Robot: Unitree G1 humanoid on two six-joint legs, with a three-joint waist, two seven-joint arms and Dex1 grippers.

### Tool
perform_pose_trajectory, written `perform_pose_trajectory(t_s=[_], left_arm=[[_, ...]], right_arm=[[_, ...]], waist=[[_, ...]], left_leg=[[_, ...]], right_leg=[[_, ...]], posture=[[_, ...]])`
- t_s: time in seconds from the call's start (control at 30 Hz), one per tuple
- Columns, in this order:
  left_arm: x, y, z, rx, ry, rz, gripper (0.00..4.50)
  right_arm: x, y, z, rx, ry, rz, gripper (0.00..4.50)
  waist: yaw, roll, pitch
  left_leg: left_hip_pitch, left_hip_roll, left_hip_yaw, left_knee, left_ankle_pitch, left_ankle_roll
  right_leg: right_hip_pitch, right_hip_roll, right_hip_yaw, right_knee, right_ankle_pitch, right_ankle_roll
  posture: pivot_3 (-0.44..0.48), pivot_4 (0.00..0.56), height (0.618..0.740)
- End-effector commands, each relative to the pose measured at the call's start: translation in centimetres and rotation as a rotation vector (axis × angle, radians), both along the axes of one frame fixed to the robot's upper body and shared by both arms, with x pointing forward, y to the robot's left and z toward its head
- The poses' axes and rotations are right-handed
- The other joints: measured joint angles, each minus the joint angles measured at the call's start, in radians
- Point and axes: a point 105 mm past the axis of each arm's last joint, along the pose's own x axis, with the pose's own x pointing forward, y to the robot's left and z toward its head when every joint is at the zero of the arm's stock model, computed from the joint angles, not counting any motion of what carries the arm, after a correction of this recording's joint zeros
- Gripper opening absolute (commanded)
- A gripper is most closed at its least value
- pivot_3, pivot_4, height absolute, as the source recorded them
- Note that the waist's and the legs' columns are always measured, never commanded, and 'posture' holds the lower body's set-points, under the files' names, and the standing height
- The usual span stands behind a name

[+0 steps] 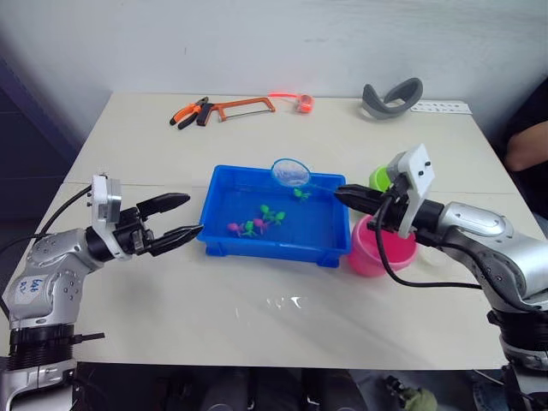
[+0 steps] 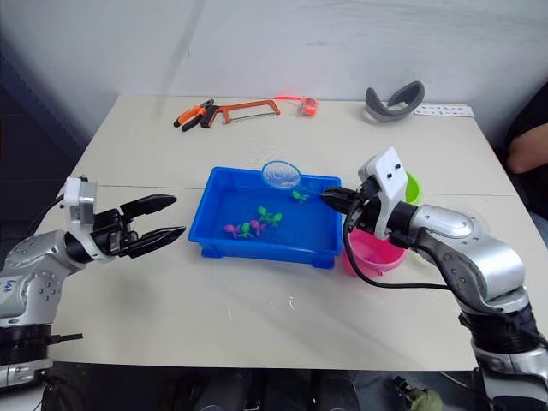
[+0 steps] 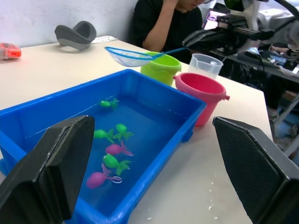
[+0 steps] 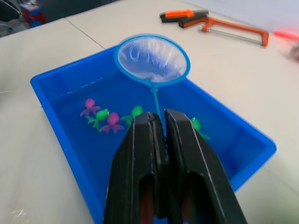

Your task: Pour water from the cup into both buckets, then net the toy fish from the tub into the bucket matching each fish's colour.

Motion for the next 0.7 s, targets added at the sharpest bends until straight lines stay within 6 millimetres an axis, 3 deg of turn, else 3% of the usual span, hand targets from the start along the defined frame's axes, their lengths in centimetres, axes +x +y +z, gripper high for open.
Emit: perform_pose_trajectory(t_s=[0.03,0.2,0.33,0.7], left_arm=[[-0.1,1.0,1.4,0.060,-0.083,0.006,4.41],[0.2,1.5,1.9,0.103,-0.107,-0.004,4.41],[0.3,1.5,2.0,0.108,-0.114,-0.008,4.41],[0.4,1.7,1.9,0.117,-0.111,-0.008,4.41]], right_arm=[[-1.7,1.6,0.5,-0.102,-0.098,0.198,0.00],[-2.2,2.5,-0.5,-0.276,-0.096,0.343,0.00],[0.0,1.6,-2.4,-0.460,0.046,0.265,0.00],[0.8,2.4,-2.9,-0.536,0.098,0.368,0.00]], waist=[[-0.001,0.000,0.000],[-0.006,0.000,0.000],[-0.018,0.001,0.000],[-0.022,0.001,0.000]], left_leg=[[0.000,0.000,0.000,0.000,0.000,0.000],[0.000,0.000,0.001,0.000,0.000,0.000],[0.000,0.000,0.001,0.000,0.000,0.000],[-0.001,0.000,0.001,-0.001,-0.001,-0.001]], right_leg=[[0.000,0.000,0.000,0.000,0.000,0.000],[0.000,0.000,0.000,0.000,0.000,0.000],[-0.001,-0.001,0.000,0.001,0.000,0.000],[-0.002,0.000,-0.001,0.000,0.000,0.000]], posture=[[0.000,0.150,0.740],[0.000,0.150,0.740],[0.000,0.150,0.740],[0.000,0.150,0.740]])
